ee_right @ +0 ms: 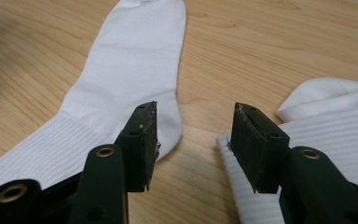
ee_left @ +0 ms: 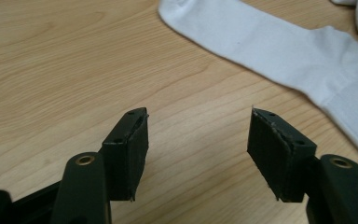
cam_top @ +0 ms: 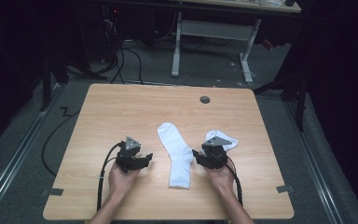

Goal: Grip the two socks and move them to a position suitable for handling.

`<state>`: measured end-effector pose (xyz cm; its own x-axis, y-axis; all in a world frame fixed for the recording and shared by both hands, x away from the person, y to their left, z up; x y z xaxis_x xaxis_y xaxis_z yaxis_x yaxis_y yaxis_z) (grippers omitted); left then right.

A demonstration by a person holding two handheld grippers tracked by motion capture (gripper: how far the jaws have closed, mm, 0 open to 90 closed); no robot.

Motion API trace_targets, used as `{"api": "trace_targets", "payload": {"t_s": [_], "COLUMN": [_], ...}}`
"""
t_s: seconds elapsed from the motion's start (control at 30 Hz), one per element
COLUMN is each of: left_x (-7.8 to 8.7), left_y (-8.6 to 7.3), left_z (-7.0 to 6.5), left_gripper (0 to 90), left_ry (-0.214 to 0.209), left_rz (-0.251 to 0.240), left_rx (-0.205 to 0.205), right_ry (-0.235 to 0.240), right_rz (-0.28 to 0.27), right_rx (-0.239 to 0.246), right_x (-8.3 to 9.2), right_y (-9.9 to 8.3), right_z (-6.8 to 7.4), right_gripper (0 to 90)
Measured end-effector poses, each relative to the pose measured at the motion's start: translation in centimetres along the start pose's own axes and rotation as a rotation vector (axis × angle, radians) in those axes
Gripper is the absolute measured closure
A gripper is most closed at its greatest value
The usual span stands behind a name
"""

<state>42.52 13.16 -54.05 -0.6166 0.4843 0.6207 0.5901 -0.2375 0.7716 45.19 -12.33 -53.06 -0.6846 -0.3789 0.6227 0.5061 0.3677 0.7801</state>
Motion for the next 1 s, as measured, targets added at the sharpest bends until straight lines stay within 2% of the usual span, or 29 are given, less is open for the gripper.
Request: {"api": "trace_targets", "payload": {"t_s": [0.2, 0.43, 0.5, 0.53, 0.6, 0.77, 0.9, 1.0], "left_x": [0.7, 1.3, 1.5, 1.6, 1.6, 1.7, 1.7, 1.7], "left_y": [-1.0, -2.0, -2.1, -2.3, -2.4, -2.5, -2.5, -2.5], "left_z": [1.5, 3.0, 3.2, 3.4, 3.5, 3.8, 3.8, 3.8], "left_gripper": [38.8, 38.6, 38.6, 38.5, 38.5, 35.3, 34.1, 34.1], "left_ry": [0.061, 0.105, 0.114, 0.127, 0.134, 0.158, 0.155, 0.154], "left_rz": [0.024, 0.024, 0.022, 0.016, 0.006, 0.004, 0.005, 0.006], "left_rx": [-0.008, 0.019, 0.021, 0.008, -0.009, 0.015, 0.012, 0.013], "right_ry": [-0.026, -0.043, -0.049, -0.055, -0.058, -0.082, -0.113, -0.140], "right_rz": [-0.046, -0.044, -0.038, -0.041, -0.045, -0.051, -0.059, -0.044], "right_rx": [-0.030, -0.051, -0.060, -0.069, -0.073, -0.111, -0.147, -0.166], "right_x": [1.0, 1.3, 1.5, 1.6, 1.8, 2.2, 2.6, 2.6], "right_y": [0.0, -0.6, -0.8, -0.9, -0.9, -1.0, -1.2, -1.5], "right_z": [-1.1, -2.3, -2.8, -3.1, -3.4, -4.6, -6.0, -7.2], "right_gripper": [54.7, 55.4, 55.3, 55.2, 55.1, 55.2, 55.4, 55.4]}}
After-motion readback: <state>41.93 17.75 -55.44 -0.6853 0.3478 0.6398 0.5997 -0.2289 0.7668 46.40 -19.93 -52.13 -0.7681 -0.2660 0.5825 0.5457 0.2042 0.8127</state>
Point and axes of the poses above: each handheld gripper's, and its own axes: x roughly backward along the jaws, y roughly out of its top, z roughly to its left, the point moved 7 cm from there along -x, roughly forward along the jaws, and after that the axes turned 6 degrees about -y, right-handed, at the moved point
